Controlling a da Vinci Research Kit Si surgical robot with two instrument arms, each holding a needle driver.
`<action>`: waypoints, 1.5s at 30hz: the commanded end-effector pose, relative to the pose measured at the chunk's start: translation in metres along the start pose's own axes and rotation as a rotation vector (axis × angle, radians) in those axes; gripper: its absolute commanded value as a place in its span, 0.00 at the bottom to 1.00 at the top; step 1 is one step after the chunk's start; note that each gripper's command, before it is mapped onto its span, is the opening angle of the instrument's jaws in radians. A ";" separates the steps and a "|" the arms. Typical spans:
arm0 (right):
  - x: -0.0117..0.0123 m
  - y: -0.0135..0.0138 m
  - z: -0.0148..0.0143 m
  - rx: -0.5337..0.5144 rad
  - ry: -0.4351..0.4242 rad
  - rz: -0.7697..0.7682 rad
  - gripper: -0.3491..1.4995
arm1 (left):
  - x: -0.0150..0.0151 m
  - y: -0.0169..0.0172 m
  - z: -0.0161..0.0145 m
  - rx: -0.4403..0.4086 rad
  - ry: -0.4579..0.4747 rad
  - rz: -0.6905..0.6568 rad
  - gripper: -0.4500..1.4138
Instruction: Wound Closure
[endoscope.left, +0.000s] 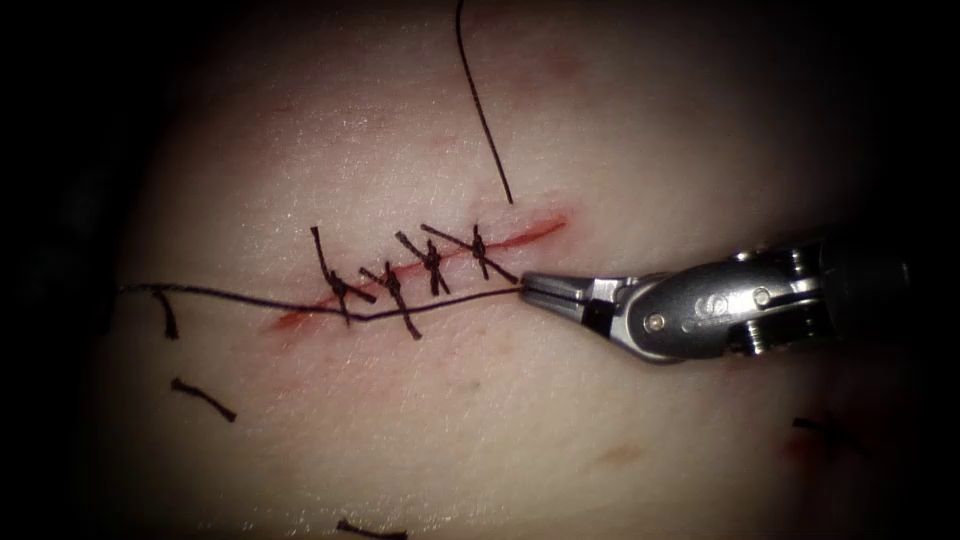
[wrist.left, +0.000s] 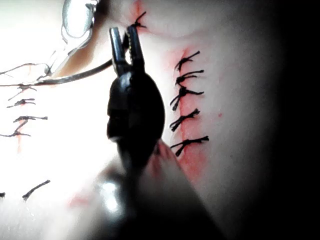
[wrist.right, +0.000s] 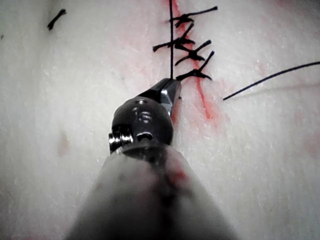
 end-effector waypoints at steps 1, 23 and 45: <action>0.0013 -0.0021 -0.0007 0.026 0.013 0.006 0.00 | -0.0012 0.0003 0.0011 -0.007 -0.013 0.002 0.00; 0.0143 -0.0123 -0.0062 0.269 0.103 -0.012 0.00 | -0.0053 0.0002 0.0063 0.002 -0.033 0.013 0.00; 0.0112 -0.0028 -0.0083 0.066 0.167 0.012 0.86 | -0.0047 -0.0072 -0.0022 0.116 -0.021 0.035 0.00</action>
